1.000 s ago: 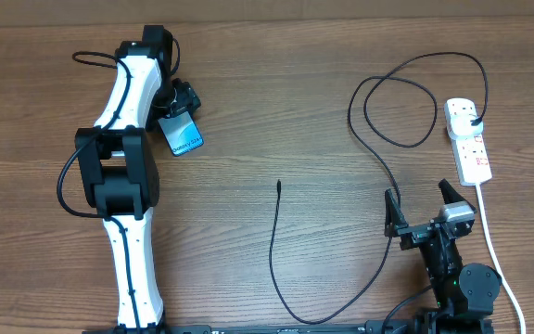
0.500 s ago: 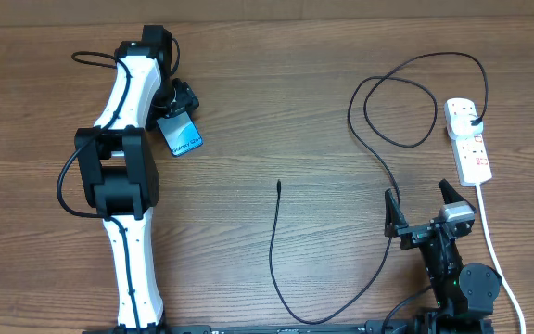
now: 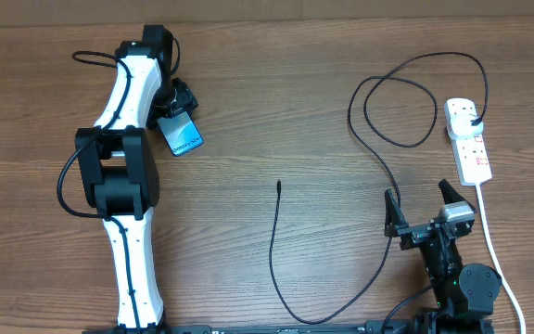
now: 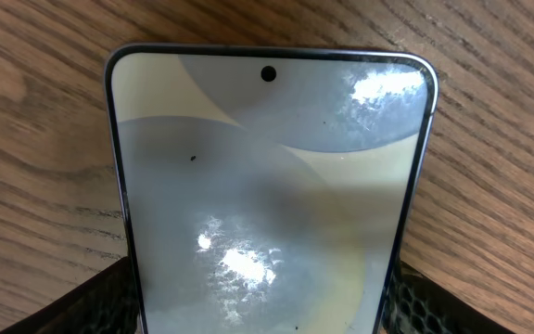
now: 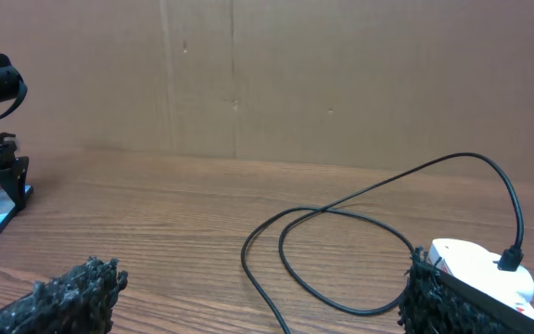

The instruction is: Plug charger to phone and switch on socket

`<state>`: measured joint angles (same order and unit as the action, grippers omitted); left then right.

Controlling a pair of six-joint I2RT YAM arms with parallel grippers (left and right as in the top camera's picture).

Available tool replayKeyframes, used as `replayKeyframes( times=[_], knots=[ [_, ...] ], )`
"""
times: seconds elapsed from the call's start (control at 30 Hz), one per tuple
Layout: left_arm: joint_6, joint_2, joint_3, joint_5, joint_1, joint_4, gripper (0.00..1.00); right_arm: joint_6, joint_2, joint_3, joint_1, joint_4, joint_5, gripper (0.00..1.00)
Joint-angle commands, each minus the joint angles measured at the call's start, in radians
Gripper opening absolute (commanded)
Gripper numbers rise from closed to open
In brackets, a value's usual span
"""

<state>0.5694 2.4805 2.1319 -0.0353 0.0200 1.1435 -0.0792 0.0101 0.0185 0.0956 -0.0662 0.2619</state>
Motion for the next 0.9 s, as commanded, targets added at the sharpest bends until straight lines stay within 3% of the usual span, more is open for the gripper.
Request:
replayKeyframes(
  times=[0.0,0.13,0.3,0.47,0.87],
  knots=[
    [-0.01,0.018,-0.029,0.029,0.008,-0.015,0.69,0.0,-0.007,-0.01,-0.008,0.005,-0.007,1.0],
    [-0.007,0.018,-0.029,0.028,0.008,-0.015,0.61,0.0,-0.007,-0.01,-0.008,0.005,-0.007,1.0],
    [-0.008,0.018,-0.029,0.029,0.008,-0.014,0.25,0.0,-0.007,-0.01,-0.008,0.005,-0.007,1.0],
    [-0.008,0.018,-0.029,0.029,0.008,-0.014,0.05,0.0,-0.007,-0.01,-0.008,0.005,-0.007,1.0],
    [-0.013,0.018,-0.029,0.035,0.007,-0.015,0.04,0.0,-0.007,-0.01,-0.008,0.005,-0.007,1.0]
  ],
)
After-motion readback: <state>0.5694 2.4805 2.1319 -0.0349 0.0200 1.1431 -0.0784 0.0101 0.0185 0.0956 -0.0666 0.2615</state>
